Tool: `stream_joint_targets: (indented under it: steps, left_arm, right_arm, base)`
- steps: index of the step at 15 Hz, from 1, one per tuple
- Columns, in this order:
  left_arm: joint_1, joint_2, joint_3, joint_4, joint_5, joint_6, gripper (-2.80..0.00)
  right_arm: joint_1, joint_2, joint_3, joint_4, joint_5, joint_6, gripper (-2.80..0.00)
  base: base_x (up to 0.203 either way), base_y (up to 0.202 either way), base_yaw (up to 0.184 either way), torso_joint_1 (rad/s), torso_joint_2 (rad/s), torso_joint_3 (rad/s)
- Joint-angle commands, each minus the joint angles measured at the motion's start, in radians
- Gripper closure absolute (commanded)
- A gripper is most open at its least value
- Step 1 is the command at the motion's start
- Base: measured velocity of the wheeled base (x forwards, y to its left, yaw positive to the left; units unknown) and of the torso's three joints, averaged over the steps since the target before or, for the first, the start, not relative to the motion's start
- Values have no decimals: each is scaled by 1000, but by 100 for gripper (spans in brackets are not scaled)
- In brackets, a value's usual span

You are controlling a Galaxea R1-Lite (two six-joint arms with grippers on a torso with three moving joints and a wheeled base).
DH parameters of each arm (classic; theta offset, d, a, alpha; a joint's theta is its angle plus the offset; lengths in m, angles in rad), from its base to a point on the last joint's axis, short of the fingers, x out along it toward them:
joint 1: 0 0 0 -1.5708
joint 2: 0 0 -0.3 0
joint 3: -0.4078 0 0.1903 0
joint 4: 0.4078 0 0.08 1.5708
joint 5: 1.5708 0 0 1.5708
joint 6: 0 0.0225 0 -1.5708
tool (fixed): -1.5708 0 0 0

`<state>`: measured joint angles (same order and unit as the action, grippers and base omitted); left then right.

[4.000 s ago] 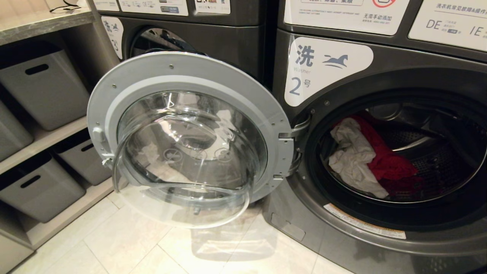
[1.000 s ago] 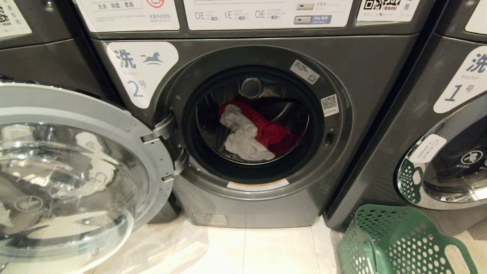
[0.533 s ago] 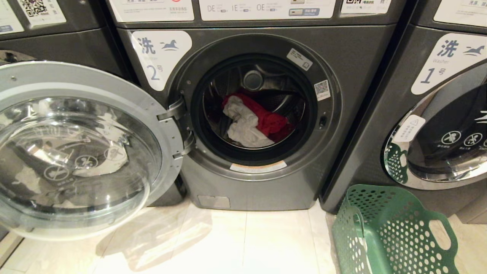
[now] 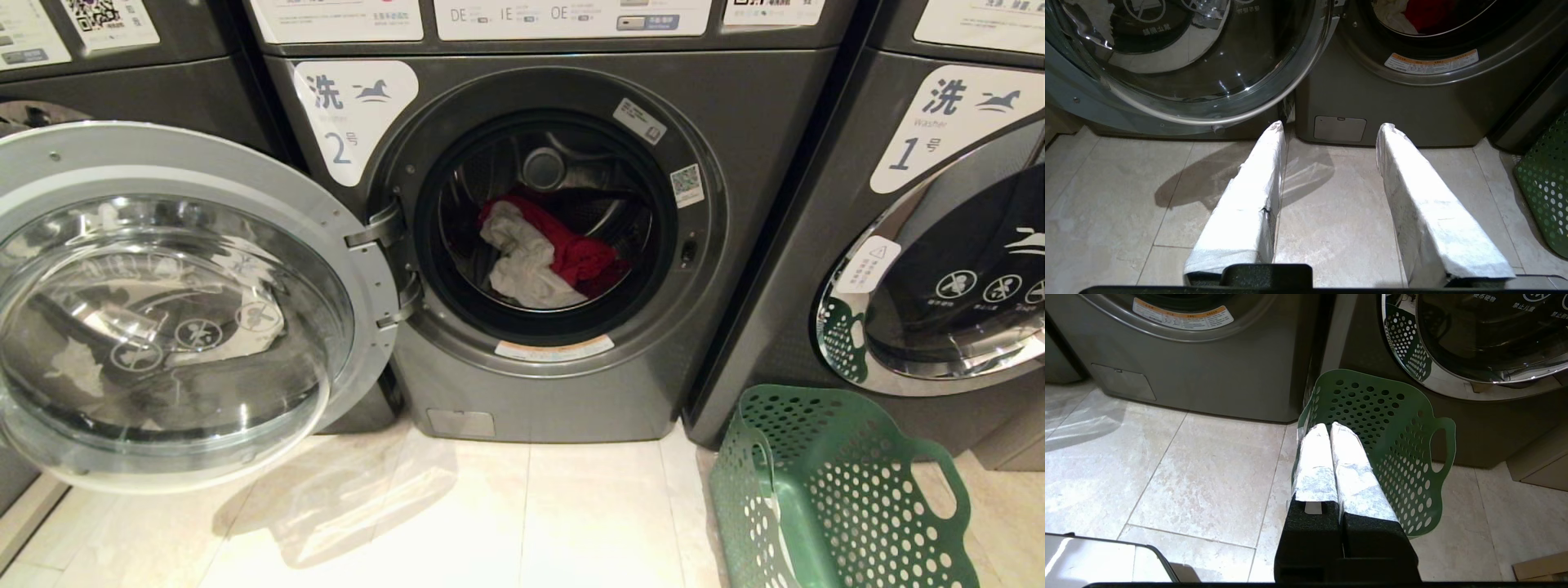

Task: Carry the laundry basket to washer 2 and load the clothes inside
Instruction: Close the washing machine door with the left hand

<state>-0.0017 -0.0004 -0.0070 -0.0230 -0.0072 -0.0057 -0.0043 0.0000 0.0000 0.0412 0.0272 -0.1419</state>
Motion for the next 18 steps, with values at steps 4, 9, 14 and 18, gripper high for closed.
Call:
stream_joint_targets:
  steps: [4, 9, 14, 18]
  left_arm:
    - [-3, 204, -360, 17, -22, 11, 0]
    - [12, 934, -1081, 23, 25, -10, 0]
    - [232, 1417, -1500, 26, -8, -110, 0]
    - [467, 1603, -1624, 24, -201, -142, 0]
  right_arm:
    - [0, 2, 8, 0, 2, -1, 0]
    - [0, 2, 8, -1, 0, 44, 0]
    - [0, 2, 8, 0, -3, 48, 0]
    - [0, 2, 8, 0, -2, 50, 0]
  base:
    - [0, 0, 0, 0, 0, 0]
    - [0, 0, 0, 0, 0, 0]
    - [0, 0, 0, 0, 0, 0]
    - [0, 0, 0, 0, 0, 0]
